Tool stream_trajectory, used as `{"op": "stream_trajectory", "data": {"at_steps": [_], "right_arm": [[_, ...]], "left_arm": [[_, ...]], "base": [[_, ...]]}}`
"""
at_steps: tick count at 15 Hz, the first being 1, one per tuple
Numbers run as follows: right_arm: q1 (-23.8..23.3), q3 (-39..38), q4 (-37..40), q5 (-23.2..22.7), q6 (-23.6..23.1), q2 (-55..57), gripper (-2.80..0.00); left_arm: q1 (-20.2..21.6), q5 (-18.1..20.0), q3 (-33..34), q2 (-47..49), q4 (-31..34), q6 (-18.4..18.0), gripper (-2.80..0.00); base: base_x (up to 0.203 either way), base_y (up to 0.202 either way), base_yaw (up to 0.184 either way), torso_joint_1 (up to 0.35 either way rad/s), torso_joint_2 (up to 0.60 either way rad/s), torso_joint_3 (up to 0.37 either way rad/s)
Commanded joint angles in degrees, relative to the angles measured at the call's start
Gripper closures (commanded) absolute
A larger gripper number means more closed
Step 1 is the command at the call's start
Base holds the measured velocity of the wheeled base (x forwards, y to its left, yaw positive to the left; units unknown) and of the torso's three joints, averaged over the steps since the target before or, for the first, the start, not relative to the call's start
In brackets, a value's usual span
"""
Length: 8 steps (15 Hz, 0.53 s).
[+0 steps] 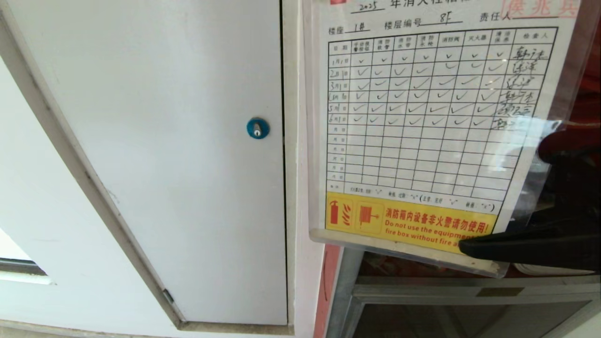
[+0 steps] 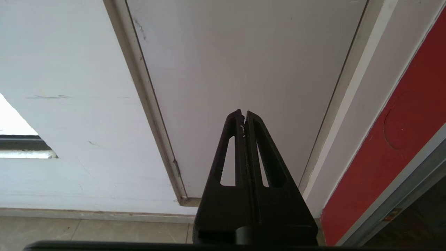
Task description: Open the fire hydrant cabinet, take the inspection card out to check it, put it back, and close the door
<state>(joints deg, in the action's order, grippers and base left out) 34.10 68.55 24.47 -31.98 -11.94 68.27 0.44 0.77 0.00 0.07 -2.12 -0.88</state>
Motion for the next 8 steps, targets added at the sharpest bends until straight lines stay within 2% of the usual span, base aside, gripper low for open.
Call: {"op": "stream_trajectory", "data": {"at_steps": [1,3,5,8], "right_arm": [[-0.36,-1.04,0.13,0.88,0.7,-2.4,0.0],[-0.46,-1.88,0.3,4.85,2.14,-4.7,0.0],[-0.51,-3.43,0.46,6.6,2.26,-7.31,0.0],[-0.52,-6.15,0.17,13.52,2.27,-10.44,0.0]], "left_arm": [[0.0,0.02,0.79,0.01,-0.08,0.0,0.0],[0.0,-0.06,0.79,0.01,-0.08,0.0,0.0],[0.0,0.01,0.79,0.01,-0.08,0.0,0.0],[0.0,-0.06,0.79,0.01,-0.07,0.0,0.0]], "base": [[0.0,0.0,0.0,0.0,0.0,0.0],[0.0,0.0,0.0,0.0,0.0,0.0],[0.0,0.0,0.0,0.0,0.0,0.0],[0.0,0.0,0.0,0.0,0.0,0.0]]}}
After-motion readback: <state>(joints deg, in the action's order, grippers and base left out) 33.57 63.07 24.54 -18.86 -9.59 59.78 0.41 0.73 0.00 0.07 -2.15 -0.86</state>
